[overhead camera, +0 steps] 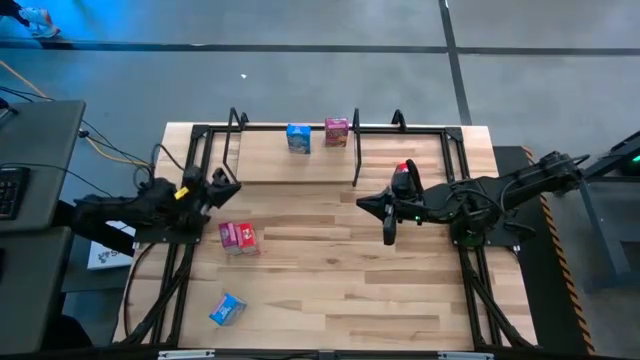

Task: Stack cereal on shelf
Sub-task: Put the blue cereal box on the shelf aligned with the other blue cereal box

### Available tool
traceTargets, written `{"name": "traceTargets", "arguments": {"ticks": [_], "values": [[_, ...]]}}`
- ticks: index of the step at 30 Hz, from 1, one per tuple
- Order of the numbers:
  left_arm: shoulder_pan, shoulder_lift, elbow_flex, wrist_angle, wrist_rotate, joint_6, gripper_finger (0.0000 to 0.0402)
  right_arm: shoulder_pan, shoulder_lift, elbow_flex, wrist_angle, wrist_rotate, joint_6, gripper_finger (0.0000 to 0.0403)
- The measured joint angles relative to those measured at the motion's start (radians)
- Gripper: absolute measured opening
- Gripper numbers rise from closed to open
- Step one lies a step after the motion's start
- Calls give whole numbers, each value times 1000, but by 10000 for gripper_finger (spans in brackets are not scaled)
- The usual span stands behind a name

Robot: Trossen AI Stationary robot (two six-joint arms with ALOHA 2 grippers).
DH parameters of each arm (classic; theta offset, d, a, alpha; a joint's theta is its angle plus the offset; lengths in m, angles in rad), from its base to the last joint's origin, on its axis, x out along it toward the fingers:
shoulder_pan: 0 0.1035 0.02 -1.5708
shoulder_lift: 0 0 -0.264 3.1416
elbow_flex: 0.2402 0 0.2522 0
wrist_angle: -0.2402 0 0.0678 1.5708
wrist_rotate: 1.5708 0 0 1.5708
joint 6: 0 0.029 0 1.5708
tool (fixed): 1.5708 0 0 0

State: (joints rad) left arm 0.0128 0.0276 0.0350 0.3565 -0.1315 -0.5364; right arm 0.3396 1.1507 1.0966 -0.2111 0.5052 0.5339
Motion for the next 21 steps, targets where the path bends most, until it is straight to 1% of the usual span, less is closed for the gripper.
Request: {"name": "traceTargets", "arguments": {"ticks": [3,5,9,13,16,18,19,21], "values": [[0,55,81,-60,-9,-4,34,-7,0,0,-12,0,0,0],[0,112,153,-121,-8,-3,59,-12,0,0,-17,0,0,0],[0,245,312,-258,56,12,123,-13,0,0,-19,0,-3,0],[-1,380,449,-326,90,-64,180,-13,0,1,-19,0,-11,0],[0,460,510,-308,159,-53,201,-13,0,1,-18,0,-11,0],[-1,499,527,-256,155,-15,206,-13,0,1,-18,0,-1,0],[-1,520,531,-213,144,-22,206,-13,0,1,-18,0,8,0],[1,556,540,-148,131,-91,206,-13,0,1,-18,1,16,0]]}}
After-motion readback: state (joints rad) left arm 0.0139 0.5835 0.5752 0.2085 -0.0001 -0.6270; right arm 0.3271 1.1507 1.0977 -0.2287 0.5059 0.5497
